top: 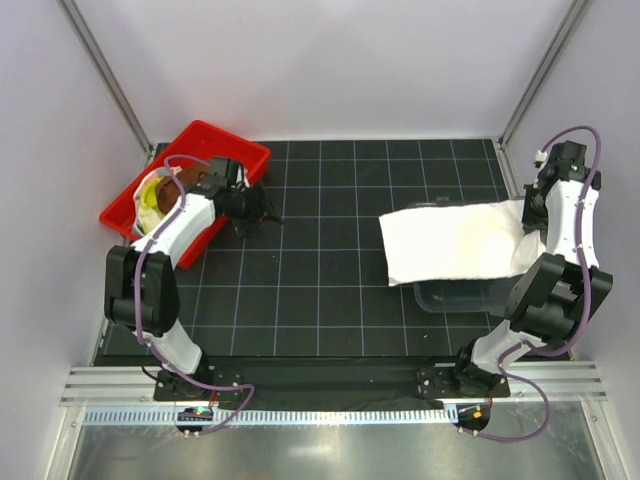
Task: Fold and stack the towels
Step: Neatly place the folded towel into the bin
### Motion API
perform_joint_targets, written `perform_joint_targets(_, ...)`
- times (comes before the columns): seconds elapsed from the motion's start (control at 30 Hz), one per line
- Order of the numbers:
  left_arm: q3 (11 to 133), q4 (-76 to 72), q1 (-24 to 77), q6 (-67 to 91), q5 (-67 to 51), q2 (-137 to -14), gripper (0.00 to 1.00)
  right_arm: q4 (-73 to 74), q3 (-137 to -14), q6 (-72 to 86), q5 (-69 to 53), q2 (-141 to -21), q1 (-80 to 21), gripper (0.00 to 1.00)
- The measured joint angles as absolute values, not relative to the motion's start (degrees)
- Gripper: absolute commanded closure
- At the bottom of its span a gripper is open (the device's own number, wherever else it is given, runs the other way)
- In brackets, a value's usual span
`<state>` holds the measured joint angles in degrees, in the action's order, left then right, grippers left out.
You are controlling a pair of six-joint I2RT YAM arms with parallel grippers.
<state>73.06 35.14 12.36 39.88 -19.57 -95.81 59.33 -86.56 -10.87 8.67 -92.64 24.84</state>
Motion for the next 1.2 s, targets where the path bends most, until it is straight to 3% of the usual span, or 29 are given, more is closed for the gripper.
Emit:
perform_joint_targets(0.67,80.7,37.6,12.4,39.7,-23.7,-98.5,0.34,53.4,-83.3,-12.4,10.6,-94.0,25.0,0.99)
perform_joint_targets(1.2,80.7,37.6,12.4,39.6,-25.4,-98.8,0.34,46.5,-75.7,-14.3,18.6,-85.8,25.2,0.99)
